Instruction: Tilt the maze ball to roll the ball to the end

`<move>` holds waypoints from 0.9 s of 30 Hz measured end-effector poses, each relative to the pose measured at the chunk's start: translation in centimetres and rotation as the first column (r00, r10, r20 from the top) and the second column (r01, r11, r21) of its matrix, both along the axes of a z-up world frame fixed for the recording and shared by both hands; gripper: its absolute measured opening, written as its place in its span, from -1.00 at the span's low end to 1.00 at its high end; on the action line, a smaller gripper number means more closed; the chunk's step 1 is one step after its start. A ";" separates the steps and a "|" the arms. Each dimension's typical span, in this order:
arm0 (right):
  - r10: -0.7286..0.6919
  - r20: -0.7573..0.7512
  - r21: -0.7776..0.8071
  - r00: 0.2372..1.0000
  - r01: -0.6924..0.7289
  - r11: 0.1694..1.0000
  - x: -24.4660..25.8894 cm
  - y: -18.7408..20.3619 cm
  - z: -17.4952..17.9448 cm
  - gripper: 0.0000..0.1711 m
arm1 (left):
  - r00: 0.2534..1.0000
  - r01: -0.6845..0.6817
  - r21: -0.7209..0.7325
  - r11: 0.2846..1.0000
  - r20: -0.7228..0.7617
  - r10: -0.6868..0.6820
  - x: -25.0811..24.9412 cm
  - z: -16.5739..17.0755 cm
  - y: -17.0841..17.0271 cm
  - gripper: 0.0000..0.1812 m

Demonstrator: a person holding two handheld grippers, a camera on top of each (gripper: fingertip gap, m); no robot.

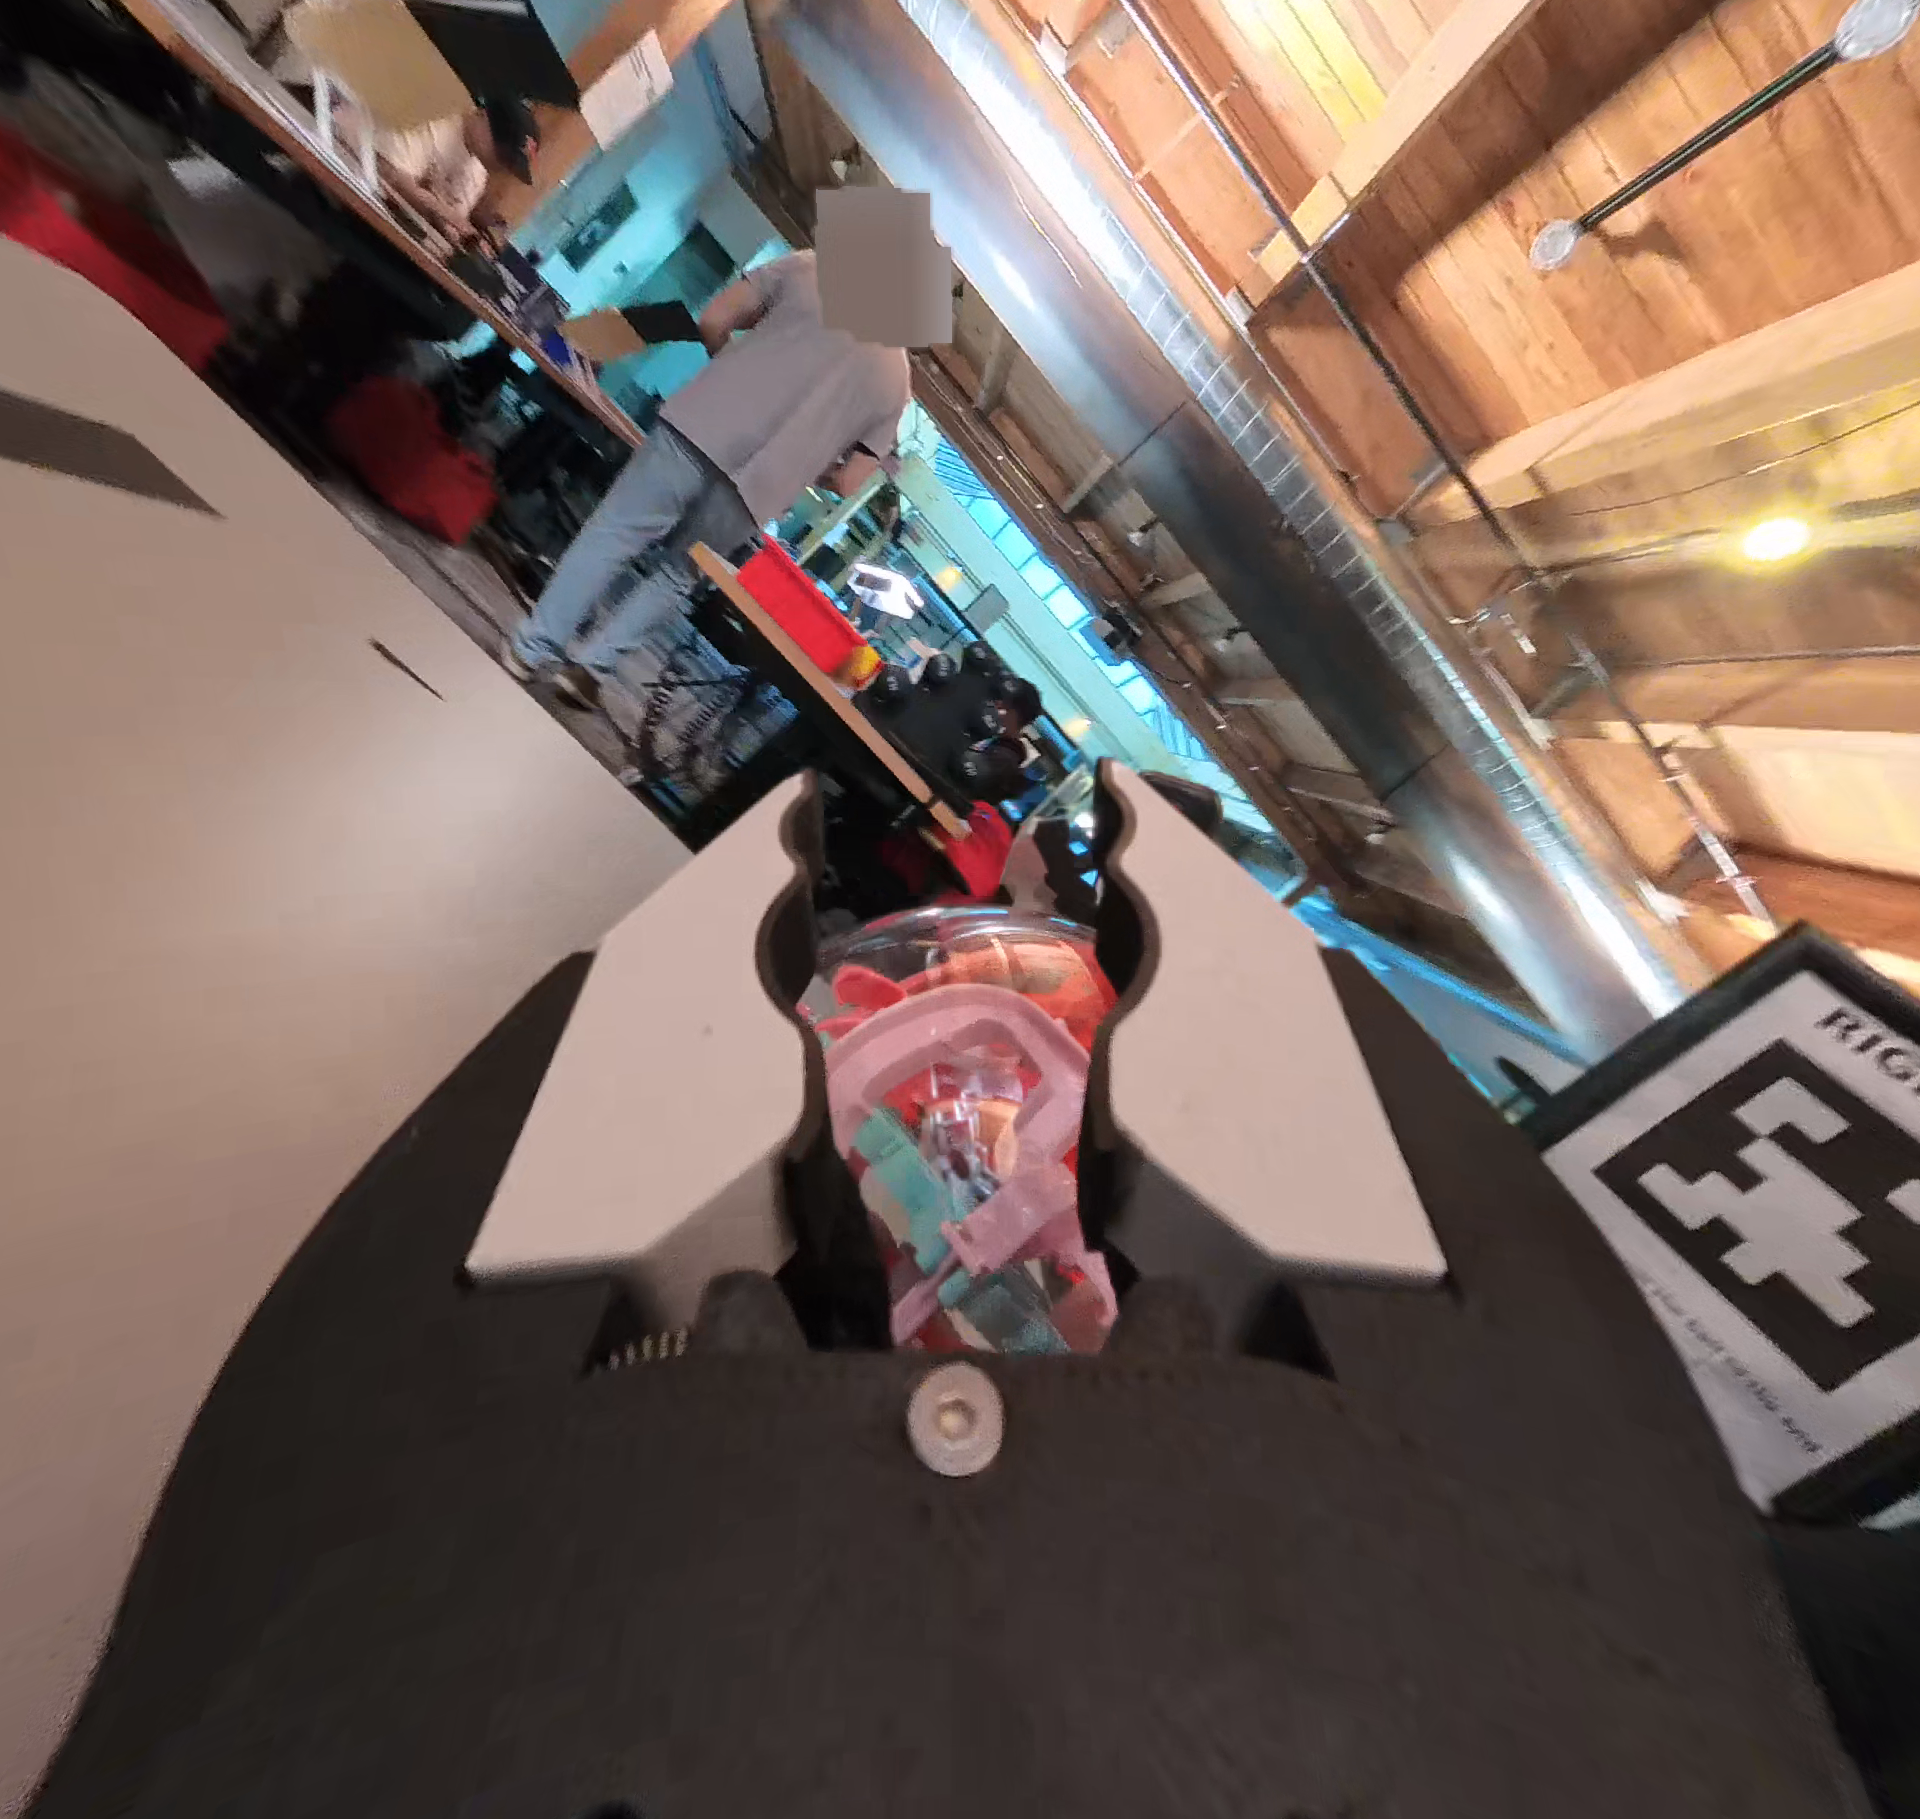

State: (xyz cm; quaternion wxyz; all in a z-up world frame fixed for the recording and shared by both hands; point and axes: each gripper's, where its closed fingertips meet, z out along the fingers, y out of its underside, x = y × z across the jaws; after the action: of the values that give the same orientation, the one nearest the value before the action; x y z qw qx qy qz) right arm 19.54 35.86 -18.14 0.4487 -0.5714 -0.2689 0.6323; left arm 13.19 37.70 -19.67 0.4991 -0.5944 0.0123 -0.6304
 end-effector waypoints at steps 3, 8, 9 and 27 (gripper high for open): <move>-0.066 0.037 -0.091 0.997 0.069 0.993 3.2 -0.5 -0.3 -0.56 | 0.991 0.120 -0.081 0.989 0.077 -0.114 3.4 -1.0 -0.2 -0.45; -0.195 0.055 -0.126 0.979 0.201 0.972 8.1 -1.6 -0.7 -0.46 | 0.925 0.379 -0.126 0.917 0.072 -0.372 10.5 -3.2 -0.9 -0.47; -0.230 0.095 -0.115 0.969 0.240 0.964 8.8 -1.5 -1.3 -0.35 | 0.896 0.442 -0.114 0.890 0.010 -0.444 11.8 -3.5 -1.8 -0.43; -0.332 0.439 0.401 0.835 0.148 0.904 10.8 -16.1 -6.7 0.74 | 0.719 0.584 0.342 0.736 -0.640 -0.273 10.6 -2.8 -18.0 0.50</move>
State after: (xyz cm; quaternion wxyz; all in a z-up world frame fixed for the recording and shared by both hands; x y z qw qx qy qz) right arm 30.31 19.74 -24.82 0.5356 -0.6548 -0.4084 0.3430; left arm 23.74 19.75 -22.45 0.4476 -0.5695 0.4686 -0.5057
